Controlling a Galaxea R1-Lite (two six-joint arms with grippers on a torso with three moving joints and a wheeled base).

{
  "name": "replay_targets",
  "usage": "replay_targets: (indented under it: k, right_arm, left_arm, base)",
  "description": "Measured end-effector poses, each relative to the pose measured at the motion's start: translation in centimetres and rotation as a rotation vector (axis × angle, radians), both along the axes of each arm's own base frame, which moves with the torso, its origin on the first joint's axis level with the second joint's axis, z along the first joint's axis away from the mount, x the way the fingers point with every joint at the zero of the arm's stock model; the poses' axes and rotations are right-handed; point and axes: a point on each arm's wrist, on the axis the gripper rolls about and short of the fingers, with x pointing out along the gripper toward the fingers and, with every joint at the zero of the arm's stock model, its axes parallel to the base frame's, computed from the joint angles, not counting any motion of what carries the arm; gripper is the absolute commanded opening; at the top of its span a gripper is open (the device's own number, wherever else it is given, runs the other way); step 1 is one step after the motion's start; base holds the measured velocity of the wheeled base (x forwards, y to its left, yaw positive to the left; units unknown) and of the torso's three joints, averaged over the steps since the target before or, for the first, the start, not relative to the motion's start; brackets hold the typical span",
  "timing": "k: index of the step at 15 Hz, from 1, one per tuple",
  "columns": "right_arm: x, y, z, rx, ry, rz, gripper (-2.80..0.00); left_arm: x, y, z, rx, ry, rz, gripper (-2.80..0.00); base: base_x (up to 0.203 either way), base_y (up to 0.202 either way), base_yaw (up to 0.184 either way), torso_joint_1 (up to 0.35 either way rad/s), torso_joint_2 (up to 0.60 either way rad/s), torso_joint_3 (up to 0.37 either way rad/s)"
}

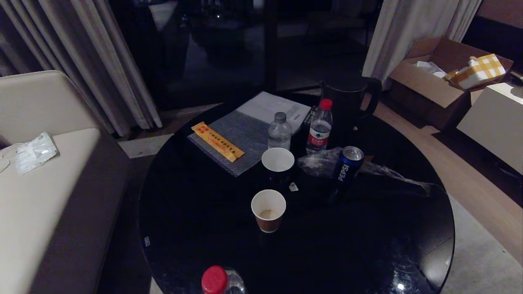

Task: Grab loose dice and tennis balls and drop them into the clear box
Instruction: Put the toys in the box

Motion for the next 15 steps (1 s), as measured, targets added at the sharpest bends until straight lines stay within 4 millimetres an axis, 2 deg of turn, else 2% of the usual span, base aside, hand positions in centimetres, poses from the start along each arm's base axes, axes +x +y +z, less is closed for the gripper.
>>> replay_targets:
  k: [6, 15]
  right_arm:
    - [0.00, 0.00, 0.00, -0.001, 0.000, 0.000, -2.80]
    - [0.00, 0.00, 0.00, -0.001, 0.000, 0.001, -2.80]
  left_arm:
    - [0.00, 0.00, 0.00, 0.001, 0.000, 0.000, -2.80]
    - [0.00, 0.00, -0.02, 0.004, 0.002, -0.001, -2.80]
  base:
    - [0.000, 0.000, 0.000, 0.002, 0.00, 0.169]
    - [0.000, 0.000, 0.000, 0.002, 0.00, 0.012]
